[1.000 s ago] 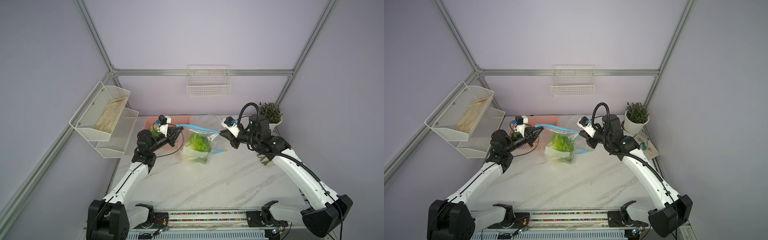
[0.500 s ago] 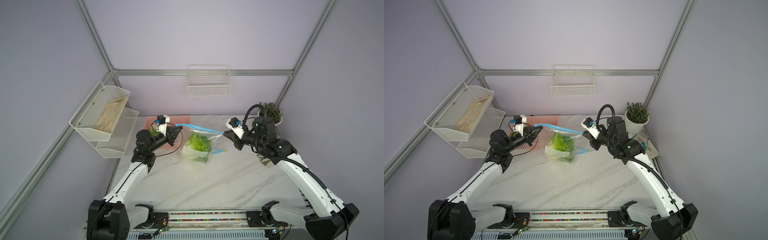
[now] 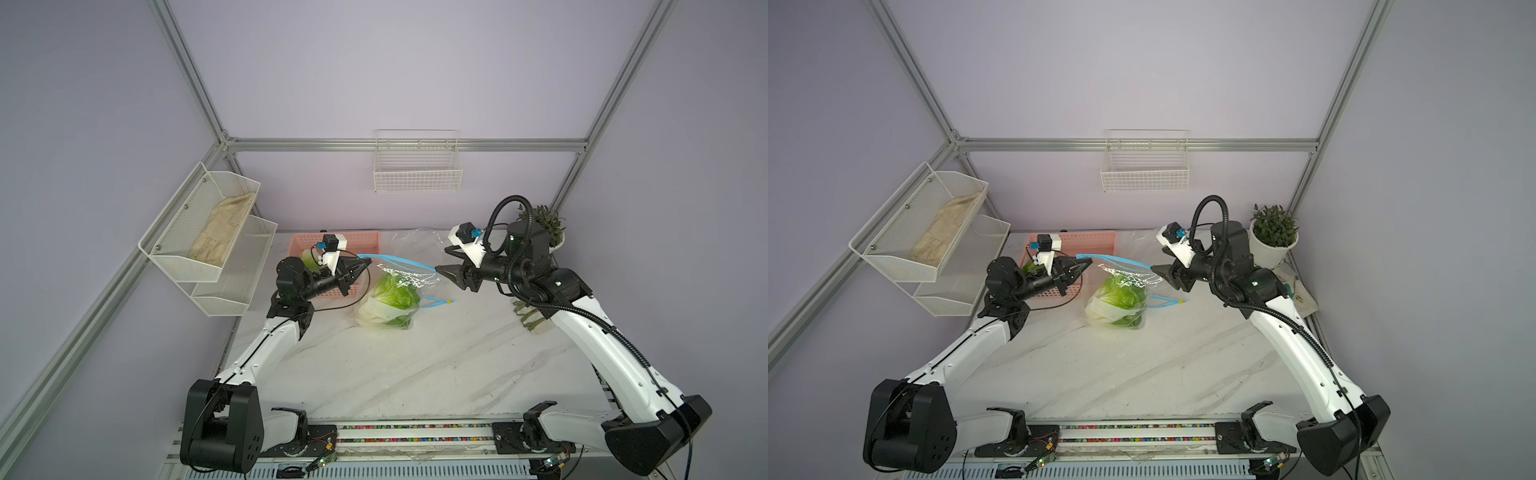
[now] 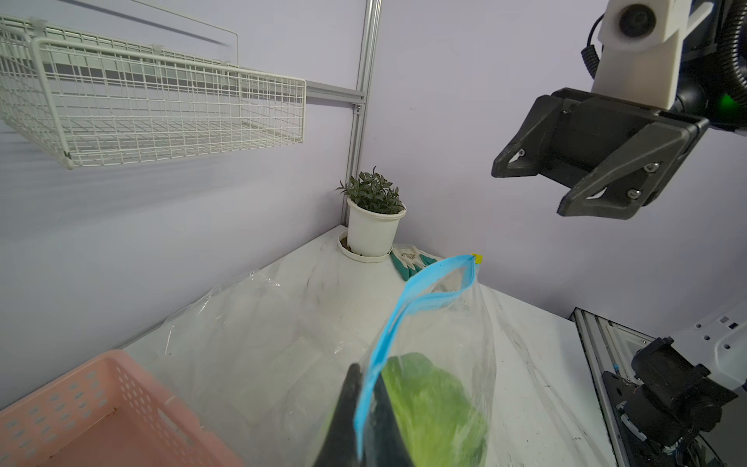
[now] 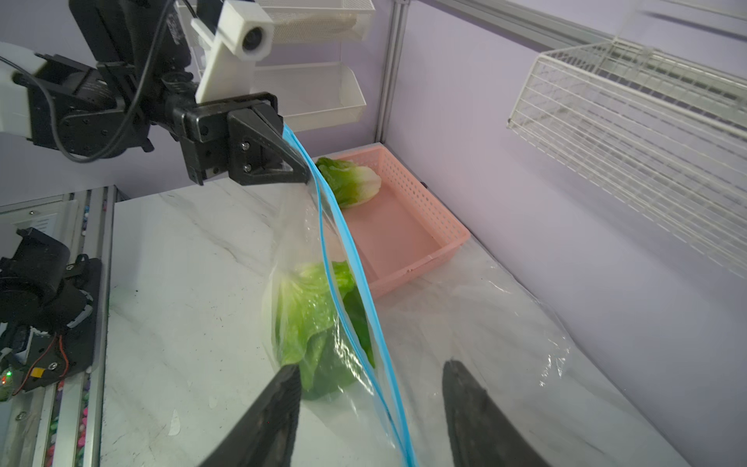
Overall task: Open the zip-top bag and take out the chinese cabbages
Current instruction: Unzip the zipper on the zipper food storage bag, then open the zipper of the food storage bag at the center of the board.
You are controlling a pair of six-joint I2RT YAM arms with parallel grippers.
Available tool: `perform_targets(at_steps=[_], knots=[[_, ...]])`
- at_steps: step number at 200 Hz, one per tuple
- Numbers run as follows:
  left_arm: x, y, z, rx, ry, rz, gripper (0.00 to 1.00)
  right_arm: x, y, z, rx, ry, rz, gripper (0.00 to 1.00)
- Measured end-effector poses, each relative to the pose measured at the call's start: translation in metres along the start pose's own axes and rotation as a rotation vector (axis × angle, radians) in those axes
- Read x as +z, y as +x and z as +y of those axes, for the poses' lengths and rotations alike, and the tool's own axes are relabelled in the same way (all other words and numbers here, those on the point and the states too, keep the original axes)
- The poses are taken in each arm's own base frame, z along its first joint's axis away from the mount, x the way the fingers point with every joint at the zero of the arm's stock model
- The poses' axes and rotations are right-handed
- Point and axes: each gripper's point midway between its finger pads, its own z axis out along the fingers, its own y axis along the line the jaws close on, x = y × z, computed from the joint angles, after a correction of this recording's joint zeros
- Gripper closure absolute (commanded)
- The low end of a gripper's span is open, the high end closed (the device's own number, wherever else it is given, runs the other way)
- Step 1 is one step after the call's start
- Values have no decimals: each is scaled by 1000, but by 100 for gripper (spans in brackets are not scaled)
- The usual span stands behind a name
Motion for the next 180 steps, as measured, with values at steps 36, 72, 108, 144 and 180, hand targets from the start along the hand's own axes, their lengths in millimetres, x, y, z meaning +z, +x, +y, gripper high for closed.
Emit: perform_targets(at_steps=[36,72,108,144,180], knots=[[-1,-2,-3,25,10,-2,100,53,1,8,-25,-83,45,43],[-3,-3,-7,59,14,2,100,80,22,-2,-15,-88,118,53],[-3,-2,-7,72,15,7,100,85,25,-4,-18,-91,139,53],[-3,-1,-7,80,15,9,100,83,21,-4,-16,-91,132,47],[-3,-1,-7,84,17,9,100,75,10,-4,-23,-75,96,47]])
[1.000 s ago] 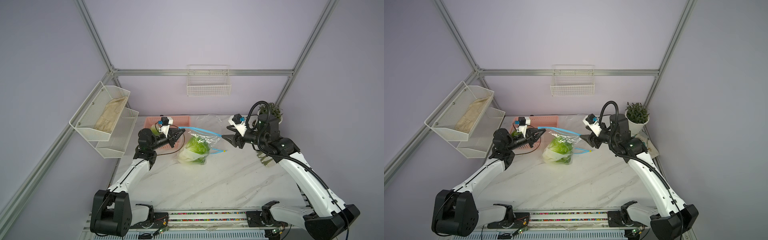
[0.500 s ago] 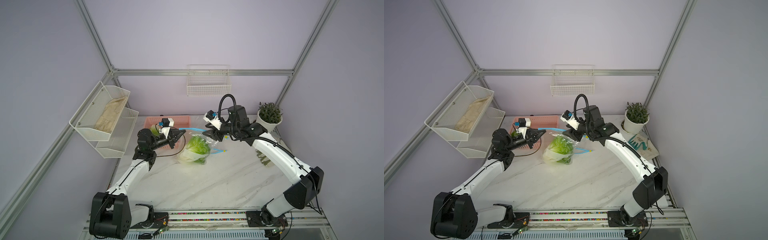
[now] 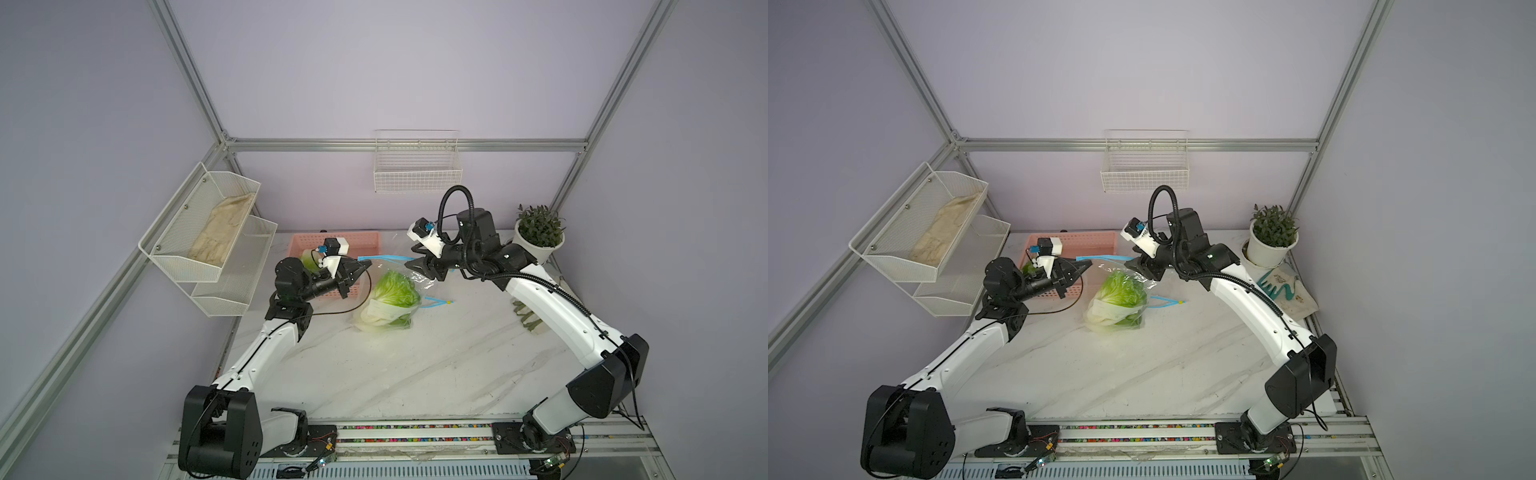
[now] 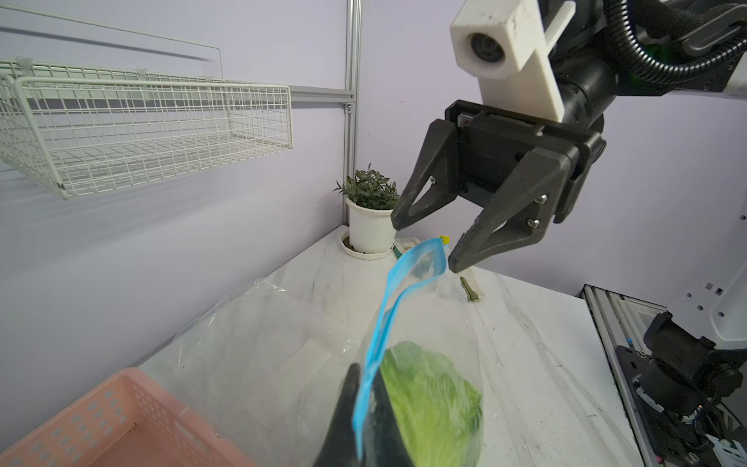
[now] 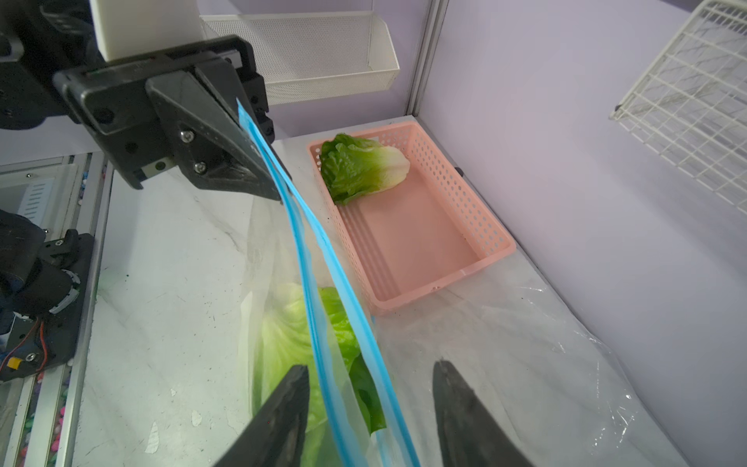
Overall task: Open the zip-top bag and take out the chinese cabbages
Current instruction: Open the zipper of the food storage bag at the center of the board.
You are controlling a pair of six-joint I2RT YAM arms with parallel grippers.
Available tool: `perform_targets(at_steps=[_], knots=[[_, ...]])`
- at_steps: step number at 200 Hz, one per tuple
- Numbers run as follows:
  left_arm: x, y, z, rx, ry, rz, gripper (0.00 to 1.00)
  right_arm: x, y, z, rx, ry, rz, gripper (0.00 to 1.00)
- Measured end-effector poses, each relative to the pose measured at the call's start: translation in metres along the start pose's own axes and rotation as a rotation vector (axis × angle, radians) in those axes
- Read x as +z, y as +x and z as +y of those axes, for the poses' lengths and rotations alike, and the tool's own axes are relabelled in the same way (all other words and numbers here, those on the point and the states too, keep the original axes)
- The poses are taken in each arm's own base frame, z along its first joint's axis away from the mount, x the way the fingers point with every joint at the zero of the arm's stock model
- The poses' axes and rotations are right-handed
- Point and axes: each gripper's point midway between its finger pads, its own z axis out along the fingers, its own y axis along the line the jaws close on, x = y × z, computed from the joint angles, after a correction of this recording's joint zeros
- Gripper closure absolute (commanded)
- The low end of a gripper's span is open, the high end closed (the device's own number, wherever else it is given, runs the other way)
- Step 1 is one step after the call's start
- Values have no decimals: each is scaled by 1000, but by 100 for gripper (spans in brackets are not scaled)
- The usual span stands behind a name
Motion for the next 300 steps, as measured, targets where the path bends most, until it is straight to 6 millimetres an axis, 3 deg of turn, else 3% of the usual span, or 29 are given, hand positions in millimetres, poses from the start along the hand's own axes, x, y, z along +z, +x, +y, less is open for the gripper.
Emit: perform_targets(at_steps=[43,127,142,154,163,171,187,209,228,254,300], knots=[[-1,4,-1,-4,1,6,100,2,0,-2,4,6,-3,59],[-2,3,-3,4,2,5,100,20,11,-7,8,-12,36,57],[-2,3,-3,9,3,5,100,26,15,-8,6,-23,49,66],[-2,3,-3,12,3,6,100,30,18,-9,12,-32,62,81],[-2,3,-4,14,3,6,100,31,20,-8,4,-38,68,100],[-3,3,-4,16,4,6,100,32,21,-7,6,-44,72,100],[-3,2,-4,18,4,6,87,31,23,-4,9,-57,77,100],[-3,0,-5,13,-2,0,32,29,24,-5,17,-46,84,100],[-4,-6,-6,1,-14,-13,1,21,26,-7,43,-5,93,100],[-4,-20,-15,9,-37,-47,0,-7,30,-21,143,129,106,100],[-2,-40,-39,22,-47,-111,0,-100,34,-61,354,476,67,100]])
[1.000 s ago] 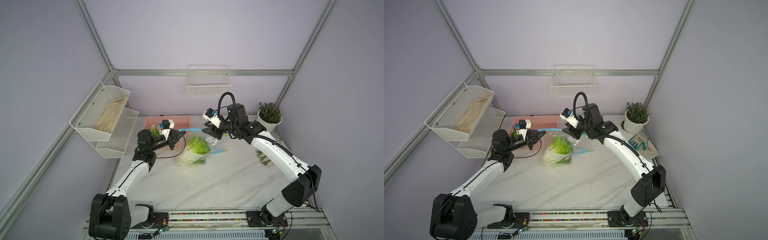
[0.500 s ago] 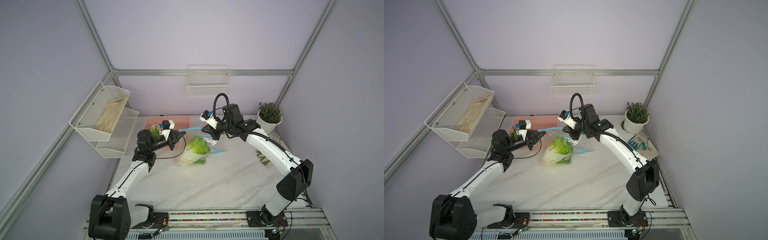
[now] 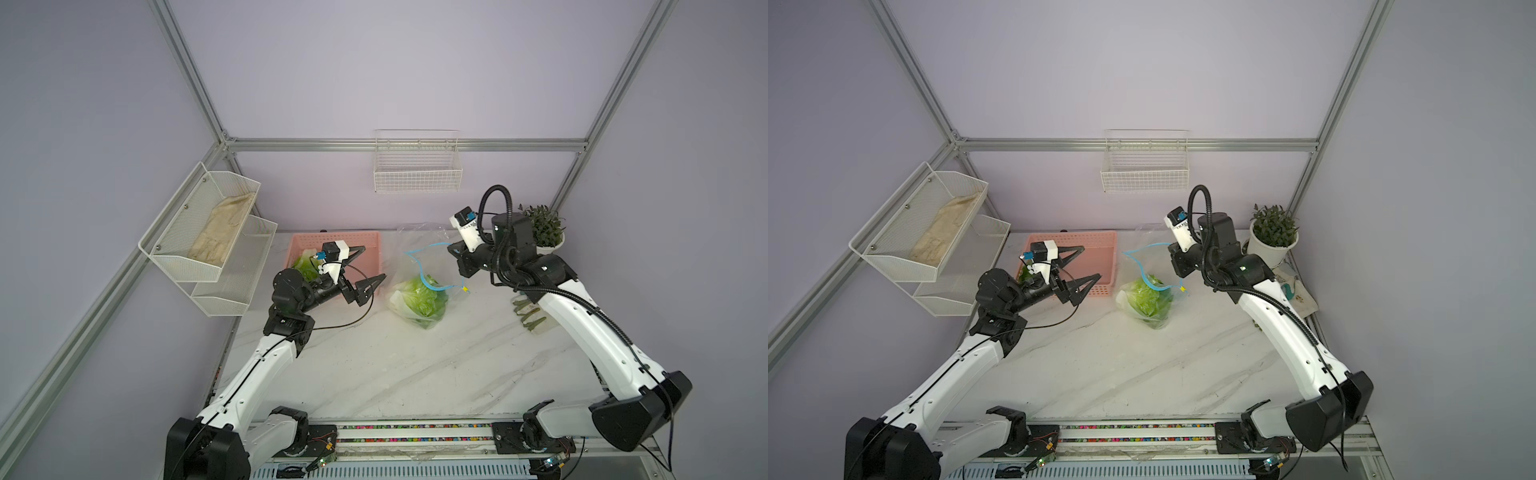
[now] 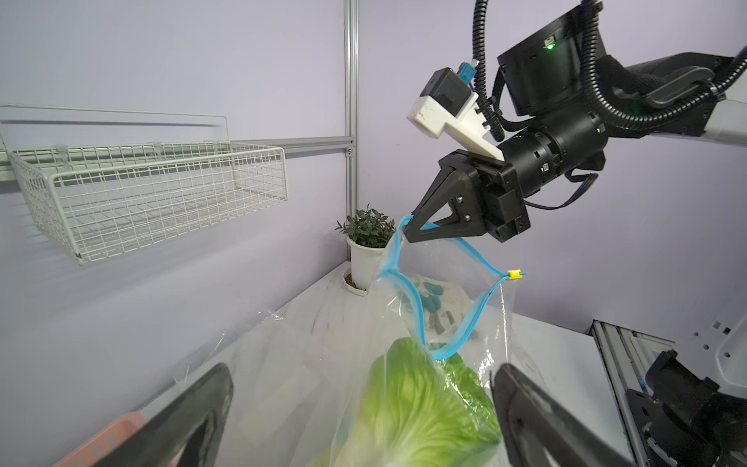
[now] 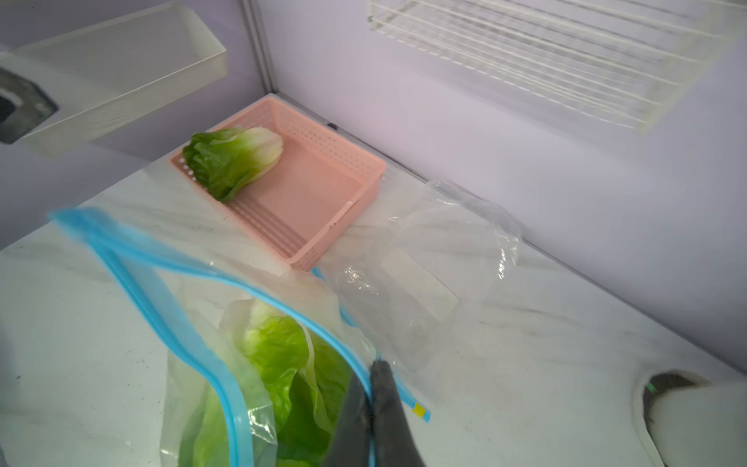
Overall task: Open the zip-top bag and take out the chinese cabbages
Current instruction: Open the zipper of the food storage bag at the center of the board.
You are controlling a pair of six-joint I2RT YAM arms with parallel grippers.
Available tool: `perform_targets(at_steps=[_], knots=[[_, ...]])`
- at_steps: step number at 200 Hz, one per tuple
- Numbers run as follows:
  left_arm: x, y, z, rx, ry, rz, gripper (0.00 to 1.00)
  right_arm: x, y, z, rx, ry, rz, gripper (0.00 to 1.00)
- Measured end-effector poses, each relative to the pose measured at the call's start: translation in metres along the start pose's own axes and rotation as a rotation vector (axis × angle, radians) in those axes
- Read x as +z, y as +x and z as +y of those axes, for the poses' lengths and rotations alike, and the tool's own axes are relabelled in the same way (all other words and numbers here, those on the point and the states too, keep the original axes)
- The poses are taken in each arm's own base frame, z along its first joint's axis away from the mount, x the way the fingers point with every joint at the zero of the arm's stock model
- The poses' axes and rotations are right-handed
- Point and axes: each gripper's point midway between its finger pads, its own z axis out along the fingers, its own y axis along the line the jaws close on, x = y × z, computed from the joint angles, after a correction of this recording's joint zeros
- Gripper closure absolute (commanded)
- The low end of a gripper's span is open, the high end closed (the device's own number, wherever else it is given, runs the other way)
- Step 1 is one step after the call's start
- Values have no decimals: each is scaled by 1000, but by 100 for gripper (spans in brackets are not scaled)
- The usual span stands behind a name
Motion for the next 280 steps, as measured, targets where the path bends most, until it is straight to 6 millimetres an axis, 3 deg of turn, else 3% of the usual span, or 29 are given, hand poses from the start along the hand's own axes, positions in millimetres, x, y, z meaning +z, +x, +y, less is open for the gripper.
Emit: perform_targets(at_steps=[21,40,67,95,131,184,231,248,280], knots=[[7,0,-3,-45,-25,-9,0,-26,-10,-24,84,125,-19,100],[14,1,-8,-89,-45,-16,0,-34,-17,-40,155,208,-23,100],[23,2,-19,-162,-59,-24,0,-26,-10,-47,234,240,3,100],[30,14,-32,-247,-59,-12,2,-3,16,-33,334,165,41,100],[39,50,-48,-376,-62,58,11,29,56,-4,481,3,98,100],[62,103,-65,-589,-108,165,28,44,65,20,552,-144,93,100],[89,179,-54,-824,-230,316,32,48,82,33,548,-206,128,100],[105,196,-49,-900,-260,338,34,46,84,35,544,-220,127,100],[129,215,-43,-1022,-281,337,46,45,86,38,542,-236,122,100]])
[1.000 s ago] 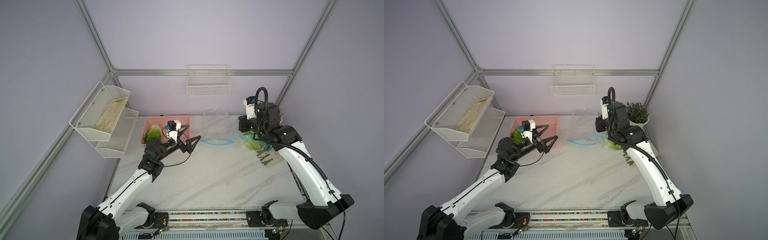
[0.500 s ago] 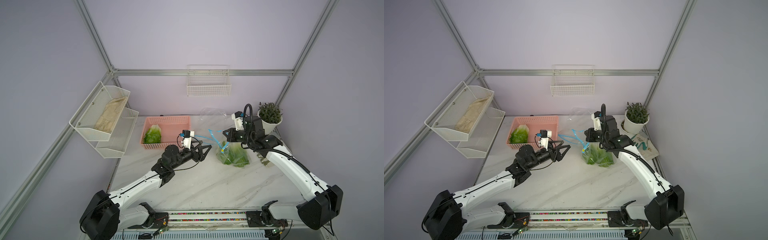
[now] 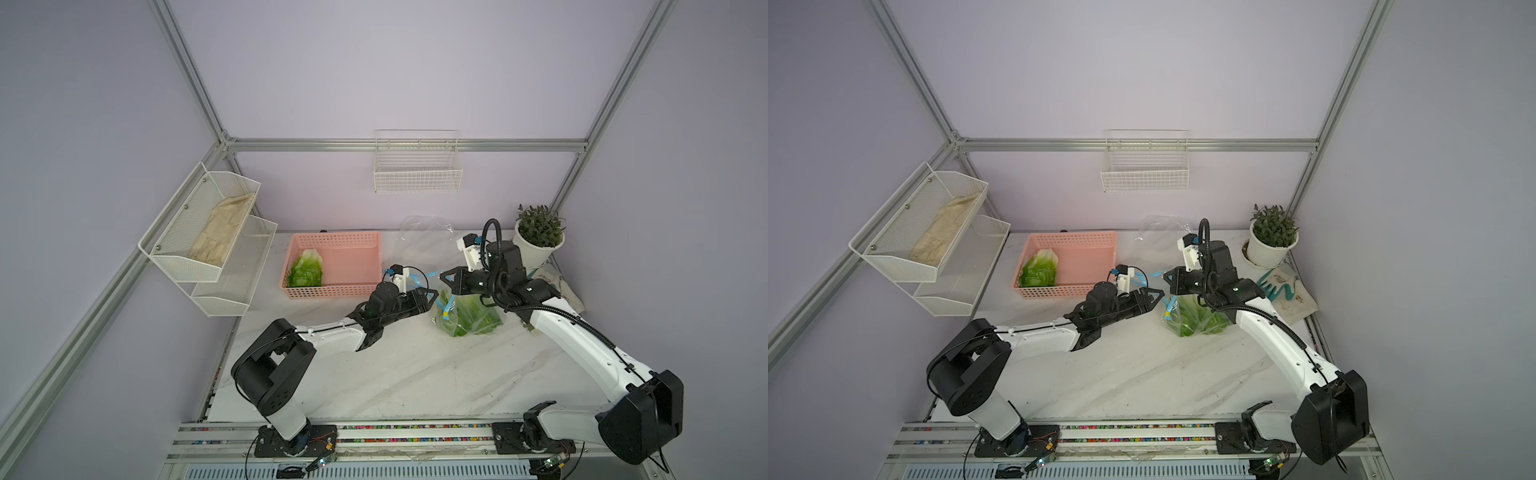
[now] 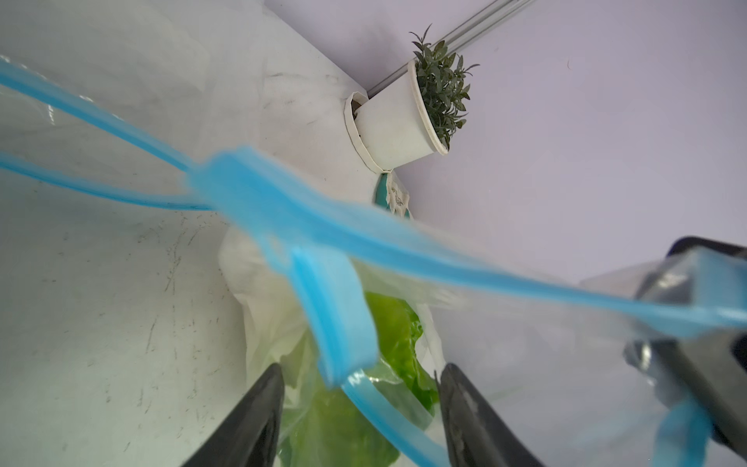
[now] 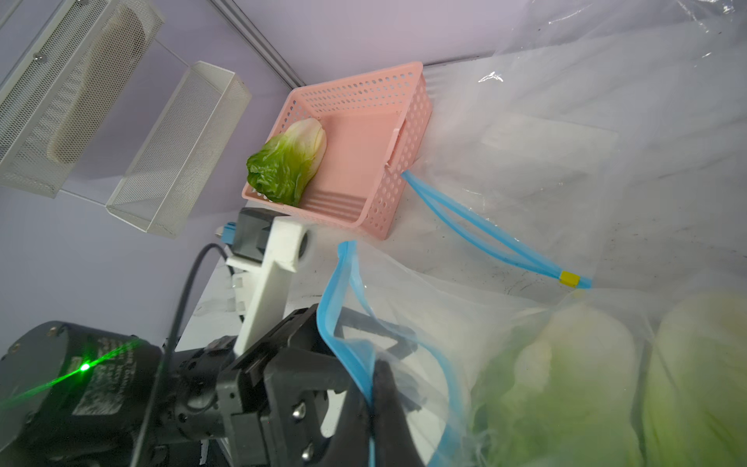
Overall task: Open the zip-top bag and take out the chinese cabbages
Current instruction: Open the zipper of the food storage bag at the center of the board.
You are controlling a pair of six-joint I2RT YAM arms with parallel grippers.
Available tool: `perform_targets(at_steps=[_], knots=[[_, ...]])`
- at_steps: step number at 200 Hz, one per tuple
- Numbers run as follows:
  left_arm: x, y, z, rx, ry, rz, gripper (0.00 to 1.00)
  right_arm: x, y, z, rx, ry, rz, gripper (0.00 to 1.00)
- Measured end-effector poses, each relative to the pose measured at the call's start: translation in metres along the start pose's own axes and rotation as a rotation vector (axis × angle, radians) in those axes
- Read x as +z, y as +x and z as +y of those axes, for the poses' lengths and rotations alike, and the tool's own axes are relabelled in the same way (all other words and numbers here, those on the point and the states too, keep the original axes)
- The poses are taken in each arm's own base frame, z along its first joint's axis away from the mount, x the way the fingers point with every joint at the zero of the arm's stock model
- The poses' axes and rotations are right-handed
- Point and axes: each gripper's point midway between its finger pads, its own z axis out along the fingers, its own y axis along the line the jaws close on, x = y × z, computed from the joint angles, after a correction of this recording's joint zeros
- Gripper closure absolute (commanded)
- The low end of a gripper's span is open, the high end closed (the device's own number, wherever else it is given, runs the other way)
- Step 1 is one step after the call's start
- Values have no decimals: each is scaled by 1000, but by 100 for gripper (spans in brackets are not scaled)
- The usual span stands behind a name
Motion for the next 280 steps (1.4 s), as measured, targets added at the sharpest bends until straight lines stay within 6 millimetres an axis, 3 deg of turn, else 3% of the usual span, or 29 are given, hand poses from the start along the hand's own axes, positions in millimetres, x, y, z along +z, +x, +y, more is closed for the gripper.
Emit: perform_targets(at_steps=[19,55,73,114,144,190,217,230,255,280], knots=[[12,-1,4,-46,-1,1,50,1,3,-1,-3,-4,5,100],[25,-9,14,-113,-9,-6,79,2,6,-2,-20,-5,13,100],[26,-12,20,-156,-11,-4,85,1,4,-7,-33,29,-2,100],[21,-12,19,-185,2,17,80,-1,-7,-33,-59,179,-61,100],[-5,-4,20,-170,-31,50,74,-4,-17,-46,-93,257,-108,100],[-36,10,40,-142,-126,103,62,0,-26,-36,-164,207,-152,100],[-41,24,57,-126,-182,143,46,7,-16,-30,-206,167,-131,100],[-43,26,56,-93,-186,151,49,10,-10,-28,-218,155,-119,100],[-51,14,35,-22,-145,116,78,14,-2,-23,-233,114,-98,100],[-46,1,9,-1,-87,96,82,15,5,-18,-239,71,-91,100]])
